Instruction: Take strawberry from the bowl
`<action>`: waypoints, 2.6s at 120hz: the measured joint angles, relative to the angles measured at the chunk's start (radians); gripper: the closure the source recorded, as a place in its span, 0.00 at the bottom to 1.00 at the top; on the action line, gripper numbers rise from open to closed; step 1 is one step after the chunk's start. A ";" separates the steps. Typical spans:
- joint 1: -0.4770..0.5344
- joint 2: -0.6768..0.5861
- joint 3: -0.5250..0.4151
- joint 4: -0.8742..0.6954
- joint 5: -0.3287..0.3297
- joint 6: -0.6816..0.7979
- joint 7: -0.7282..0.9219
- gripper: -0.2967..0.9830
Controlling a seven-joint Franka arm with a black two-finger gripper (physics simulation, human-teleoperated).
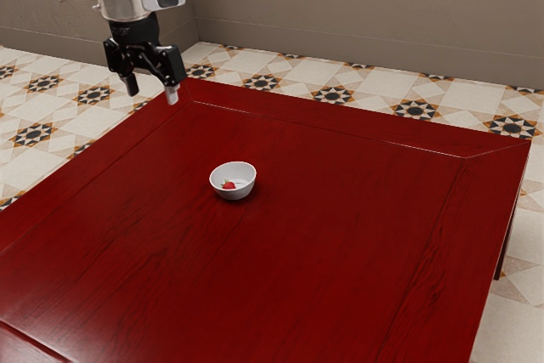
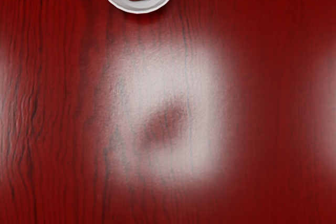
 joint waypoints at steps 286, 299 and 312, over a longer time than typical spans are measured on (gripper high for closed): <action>-0.045 0.925 0.241 0.490 -0.343 0.397 -0.709 0.56; -0.046 0.938 0.238 0.490 -0.345 0.407 -0.719 0.56; -0.046 0.947 0.234 0.490 -0.346 0.420 -0.725 0.56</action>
